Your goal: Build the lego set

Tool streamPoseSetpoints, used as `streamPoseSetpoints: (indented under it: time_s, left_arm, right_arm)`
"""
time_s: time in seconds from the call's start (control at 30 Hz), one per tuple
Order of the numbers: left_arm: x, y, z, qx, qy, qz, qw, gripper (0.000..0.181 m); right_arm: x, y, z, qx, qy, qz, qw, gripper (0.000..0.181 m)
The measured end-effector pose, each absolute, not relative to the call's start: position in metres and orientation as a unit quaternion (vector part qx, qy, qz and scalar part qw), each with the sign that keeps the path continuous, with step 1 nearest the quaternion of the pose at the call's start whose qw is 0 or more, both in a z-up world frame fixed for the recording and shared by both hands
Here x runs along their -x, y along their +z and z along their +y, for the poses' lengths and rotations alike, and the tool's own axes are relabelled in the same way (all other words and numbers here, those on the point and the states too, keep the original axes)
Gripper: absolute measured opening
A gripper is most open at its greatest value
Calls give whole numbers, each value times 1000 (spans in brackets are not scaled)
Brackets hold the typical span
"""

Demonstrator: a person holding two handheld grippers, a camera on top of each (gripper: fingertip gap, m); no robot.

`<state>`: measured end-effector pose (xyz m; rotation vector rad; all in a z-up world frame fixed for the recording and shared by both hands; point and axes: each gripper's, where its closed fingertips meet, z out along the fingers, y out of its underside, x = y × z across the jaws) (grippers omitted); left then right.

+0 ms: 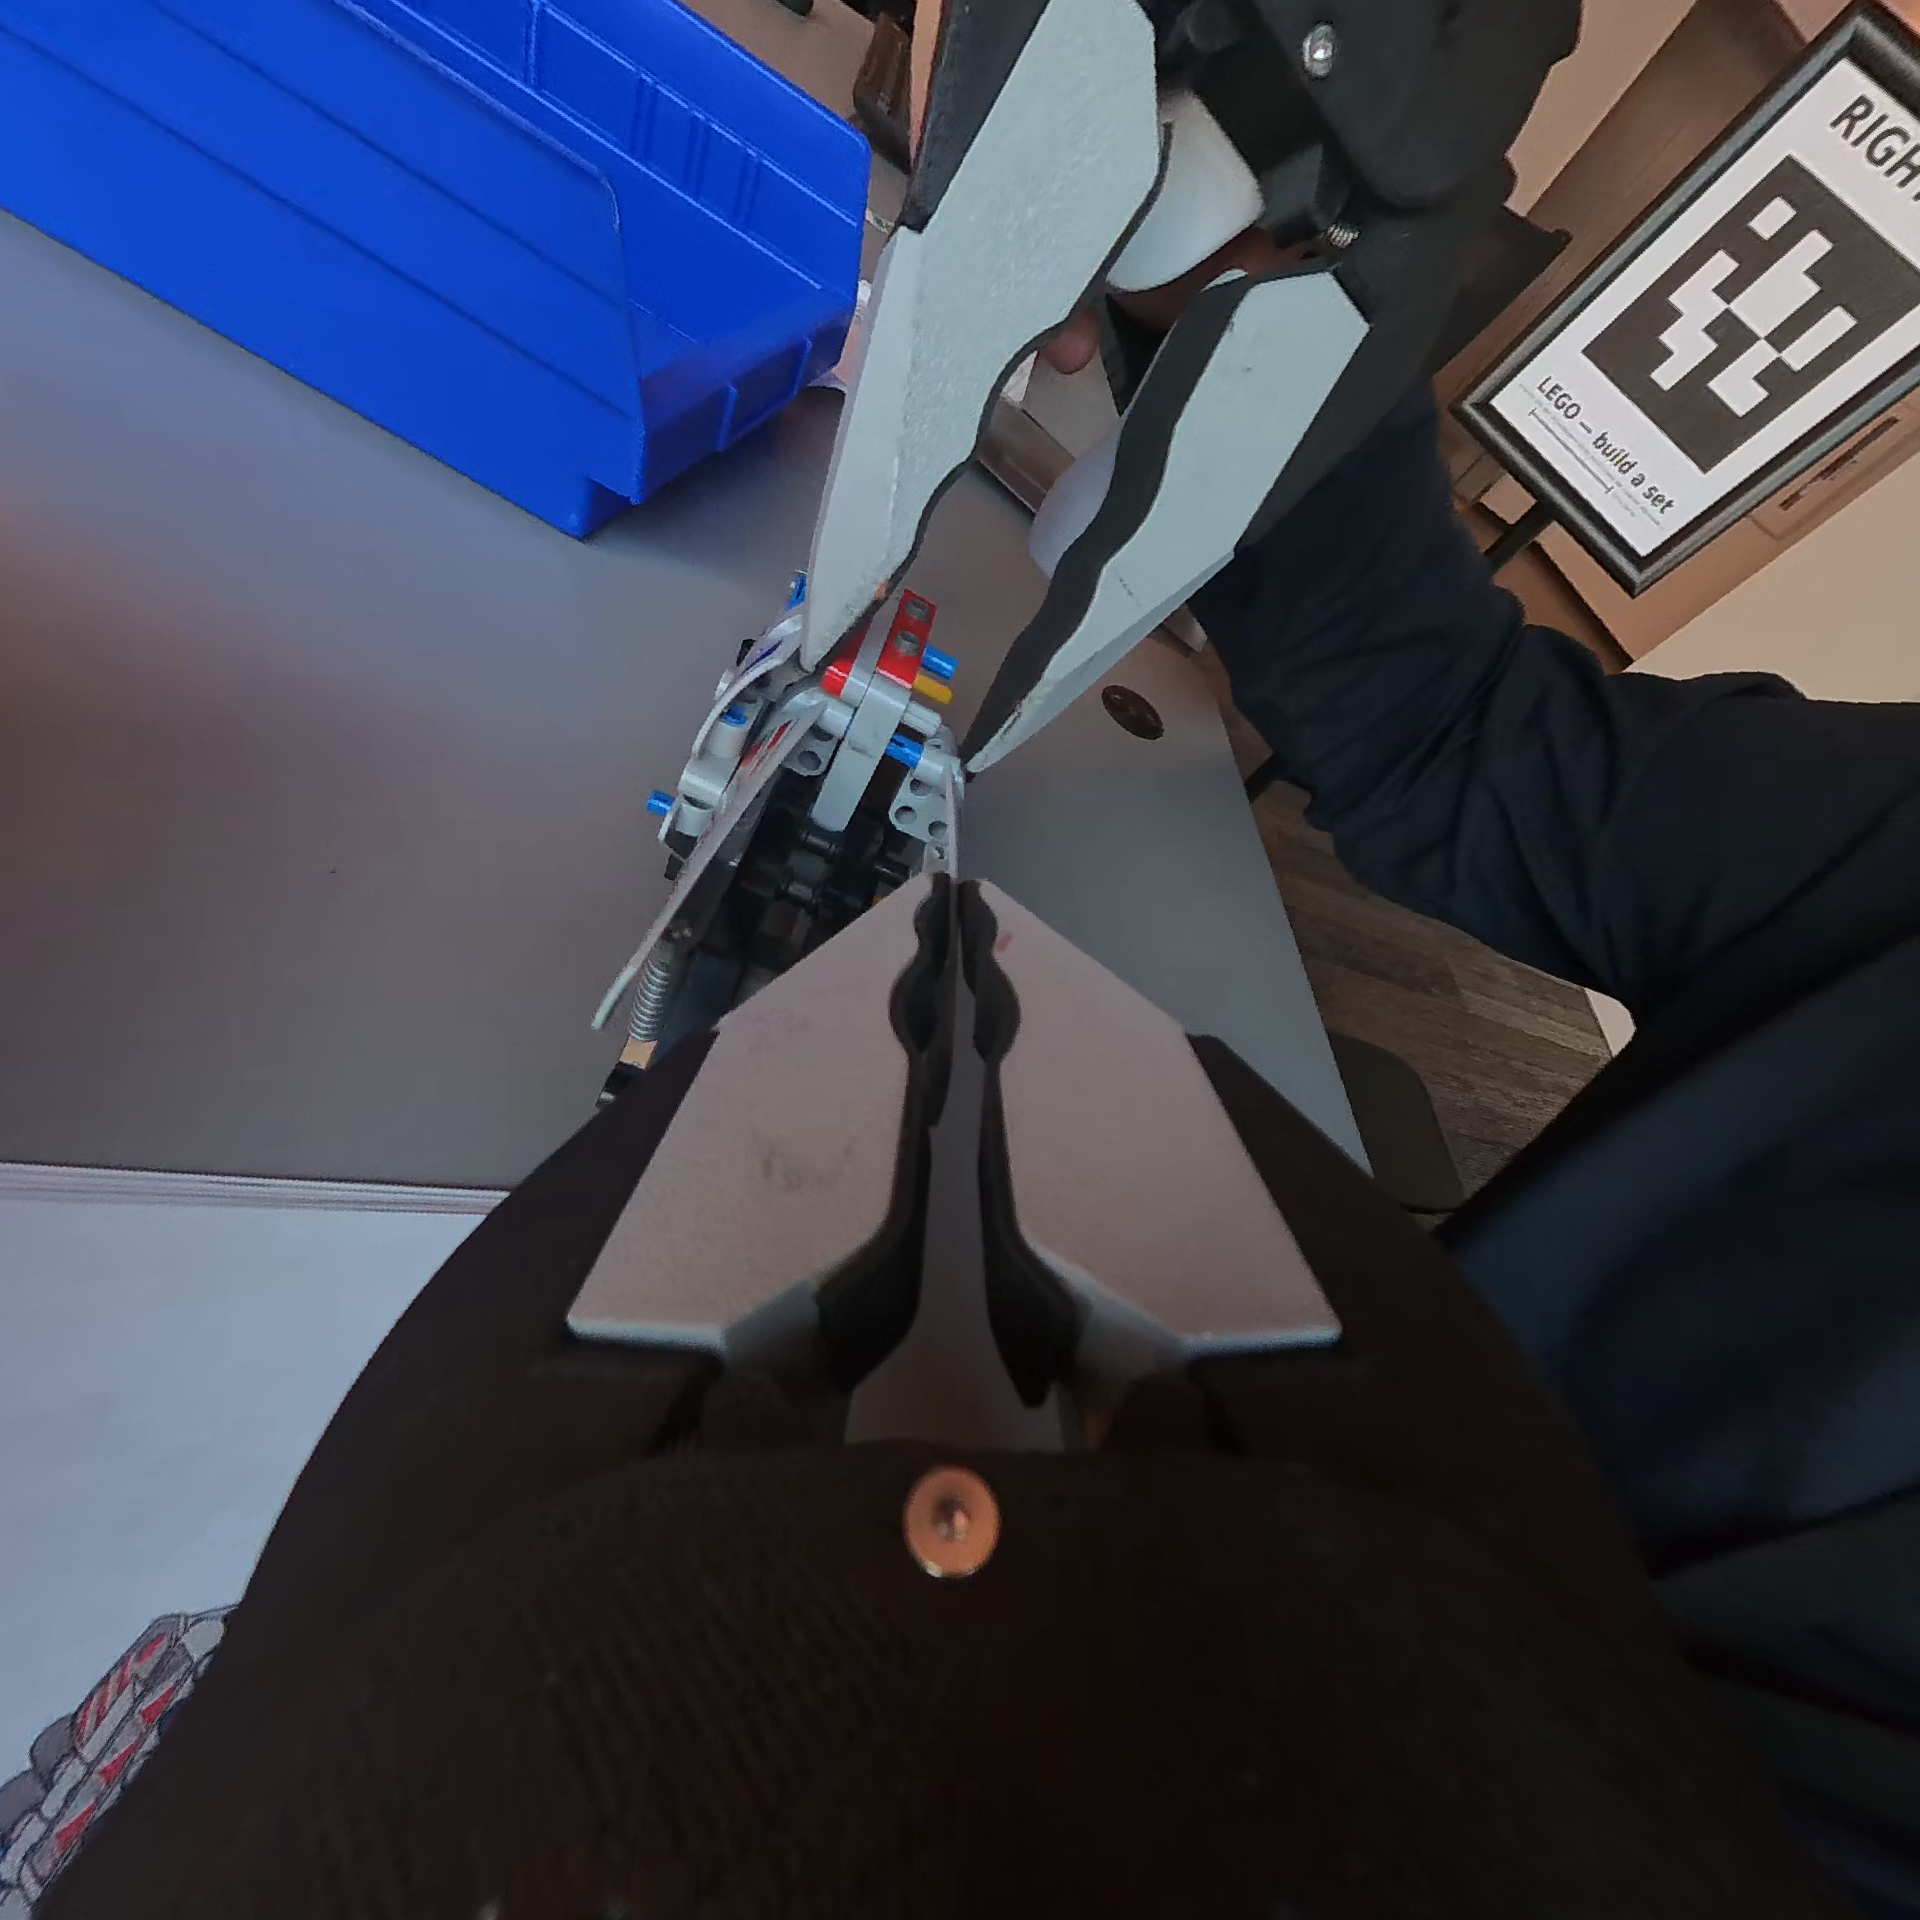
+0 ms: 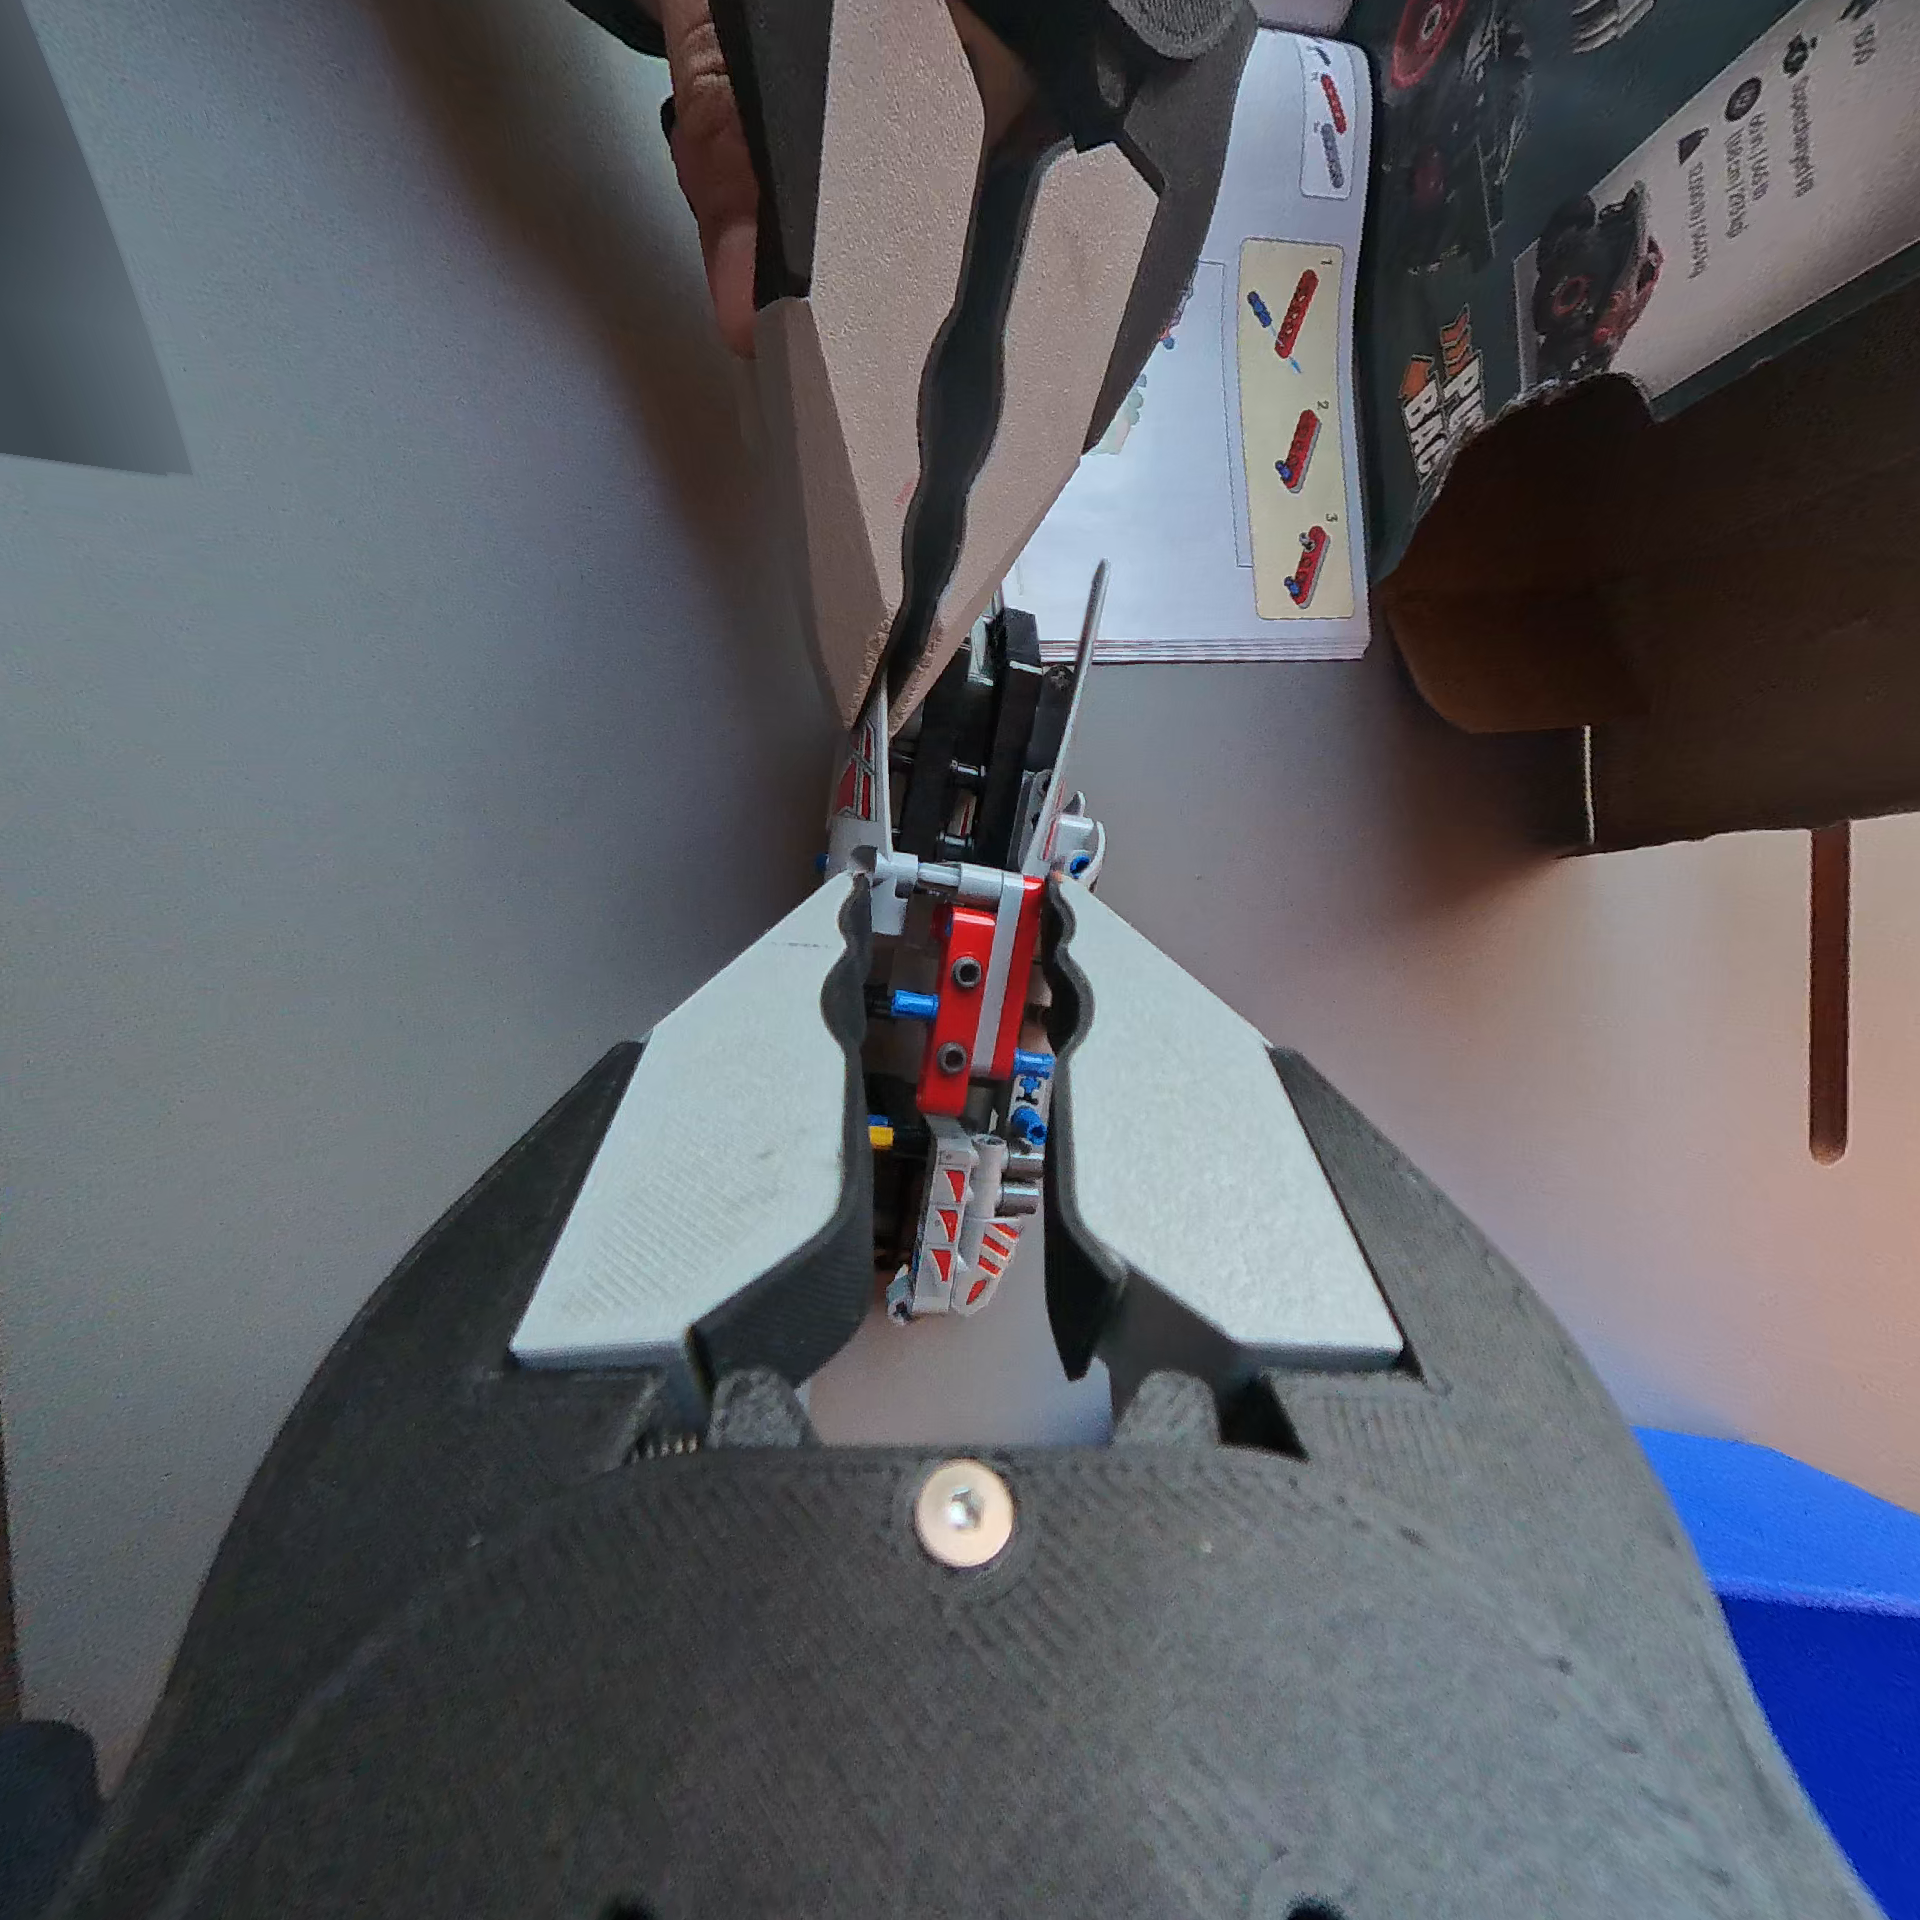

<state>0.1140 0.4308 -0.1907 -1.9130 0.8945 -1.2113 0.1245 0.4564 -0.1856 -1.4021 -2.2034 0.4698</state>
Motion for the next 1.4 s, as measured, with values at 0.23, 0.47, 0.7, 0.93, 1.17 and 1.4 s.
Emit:
streamPoseSetpoints:
  time_s: [0.23,0.47,0.7,0.93,1.17,1.4]
  left_arm:
    - [-113,-189,433,733,-475,346,342,0]
    - [-112,-189,435,728,-472,354,348,0]
    - [-110,-189,437,725,-473,353,355,0]
    - [-108,-190,440,719,-475,346,372,0]
    - [-108,-191,441,703,-486,354,378,0]
    - [-107,-191,443,702,-480,364,380,0]
  right_arm:
    - [-122,-187,456,519,182,-802,232,33]
    - [-121,-187,459,518,180,-801,241,30]
    - [-120,-186,460,520,202,-794,243,29]
    - [-120,-188,463,522,173,-796,253,31]
    - [-119,-186,464,531,197,-789,239,28]
    - [-118,-187,466,533,195,-787,241,28]
